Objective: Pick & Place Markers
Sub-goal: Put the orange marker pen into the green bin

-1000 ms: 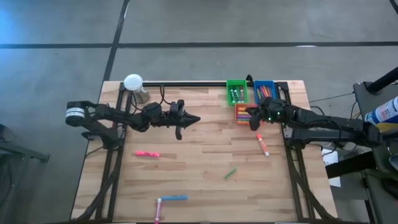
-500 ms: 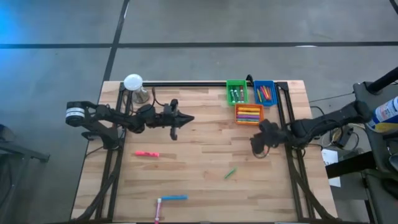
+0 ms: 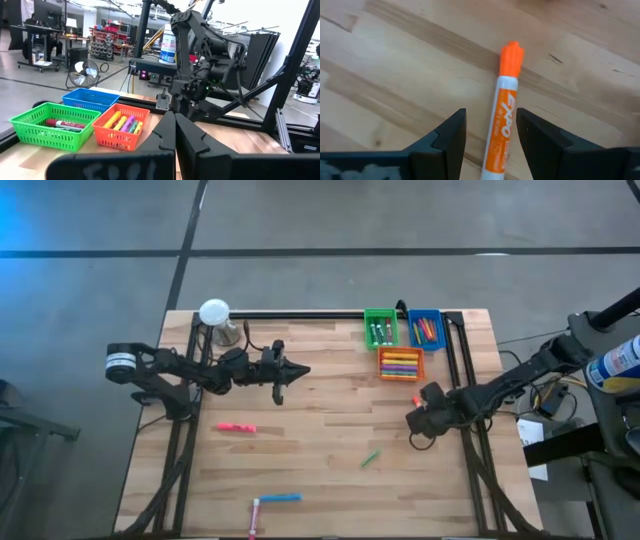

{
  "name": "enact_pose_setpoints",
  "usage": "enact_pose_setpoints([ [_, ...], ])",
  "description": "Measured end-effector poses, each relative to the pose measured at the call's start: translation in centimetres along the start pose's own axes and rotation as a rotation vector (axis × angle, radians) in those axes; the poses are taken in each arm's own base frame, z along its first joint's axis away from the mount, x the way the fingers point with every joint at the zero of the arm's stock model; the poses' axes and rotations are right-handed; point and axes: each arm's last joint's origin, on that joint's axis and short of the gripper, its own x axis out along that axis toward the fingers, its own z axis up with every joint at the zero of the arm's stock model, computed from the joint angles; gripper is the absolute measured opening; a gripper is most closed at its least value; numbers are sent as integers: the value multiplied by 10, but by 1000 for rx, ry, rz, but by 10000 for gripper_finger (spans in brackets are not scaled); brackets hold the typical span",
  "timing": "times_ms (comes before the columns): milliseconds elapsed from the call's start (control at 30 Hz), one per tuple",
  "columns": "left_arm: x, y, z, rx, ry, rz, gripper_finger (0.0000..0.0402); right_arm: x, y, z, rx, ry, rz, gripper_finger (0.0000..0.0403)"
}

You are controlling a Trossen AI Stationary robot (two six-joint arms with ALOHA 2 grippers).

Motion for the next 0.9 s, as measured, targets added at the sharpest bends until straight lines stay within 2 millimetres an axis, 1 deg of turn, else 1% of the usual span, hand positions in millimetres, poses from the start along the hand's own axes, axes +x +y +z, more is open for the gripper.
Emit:
enact_pose_setpoints([
  [167, 0, 2, 0, -1, 6, 10, 0, 10, 2, -3, 55, 17, -77, 169],
  [300, 0, 2, -1, -1, 7, 10, 0, 19, 7, -7, 56, 43, -112, 163],
  [433, 0, 2, -1, -9, 12, 12, 0, 27, 17, -10, 16, 65, -60, 133],
  [567, 0, 2, -2, -12, 17, 12, 0, 30, 21, -11, -9, 71, -61, 93],
  [667, -1, 2, -2, -12, 18, 12, 0, 27, 23, -10, -20, 77, -42, 67],
  [733, -1, 2, -2, -12, 18, 12, 0, 19, 28, -7, -15, 77, 10, 59],
  [833, -1, 2, -2, -13, 20, 13, 0, 2, 36, 2, -9, 28, 95, 64],
  [900, -1, 2, -3, -7, 28, 14, 0, -10, 40, 13, -24, -71, 143, 74],
])
